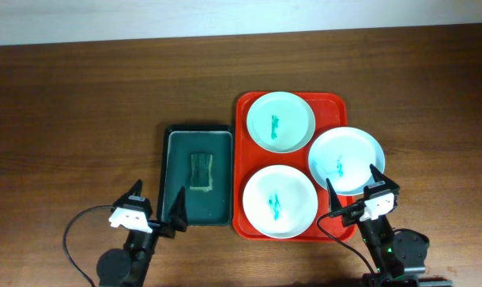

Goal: Clean dirty plates on tray and stack at the side
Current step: 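Grasp the sponge with the left gripper and the lower plate's rim with the right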

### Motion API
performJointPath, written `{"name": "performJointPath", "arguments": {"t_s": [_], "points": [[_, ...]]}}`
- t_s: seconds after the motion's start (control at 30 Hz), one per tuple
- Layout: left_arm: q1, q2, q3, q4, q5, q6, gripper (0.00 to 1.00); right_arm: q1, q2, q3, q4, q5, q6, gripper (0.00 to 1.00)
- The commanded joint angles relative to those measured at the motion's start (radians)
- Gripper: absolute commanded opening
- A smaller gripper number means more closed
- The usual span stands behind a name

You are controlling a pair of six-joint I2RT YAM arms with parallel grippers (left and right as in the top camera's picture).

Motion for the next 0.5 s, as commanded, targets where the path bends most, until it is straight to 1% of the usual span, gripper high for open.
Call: {"name": "performJointPath", "arguments": {"t_s": [0.0, 0.03, 0.1, 0.17, 0.23, 0.27, 0.37, 0.4, 0.43, 0.47], "points": [[0.002, -0.005, 0.005, 0.129, 0.100, 0.020, 0.99, 0.005, -0.006, -0.004, 0.008, -0.105, 0.051, 0.98], [0.002, -0.005, 0.022, 0.148, 0.115, 0.020, 0.99, 0.005, -0.006, 0.000, 0.012, -0.153, 0.051, 0.98], [0.002, -0.001, 0.071, 0.129, 0.130, 0.020, 0.99, 0.005, -0.006, 0.026, 0.016, -0.228, 0.052, 0.98], [0.002, 0.053, 0.198, 0.010, 0.130, 0.020, 0.99, 0.005, -0.006, 0.117, -0.008, -0.280, 0.052, 0.98], [0.002, 0.166, 0.354, -0.150, 0.141, 0.020, 0.99, 0.005, 0.009, 0.282, -0.115, -0.279, 0.052, 0.98], [0.002, 0.267, 0.472, -0.262, 0.142, 0.020, 0.99, 0.005, 0.040, 0.382, -0.193, -0.272, 0.052, 0.98], [0.002, 0.514, 0.740, -0.476, 0.145, 0.021, 0.99, 0.005, 0.166, 0.615, -0.378, -0.269, 0.051, 0.98], [0.002, 0.679, 0.914, -0.620, 0.145, 0.021, 0.99, 0.005, 0.267, 0.754, -0.496, -0.269, 0.051, 0.98], [0.002, 0.741, 0.980, -0.682, 0.144, 0.021, 0.99, 0.005, 0.331, 0.829, -0.571, -0.269, 0.051, 0.98], [0.002, 0.843, 1.085, -0.786, 0.145, 0.021, 0.99, 0.005, 0.410, 0.909, -0.661, -0.269, 0.051, 0.98]]}}
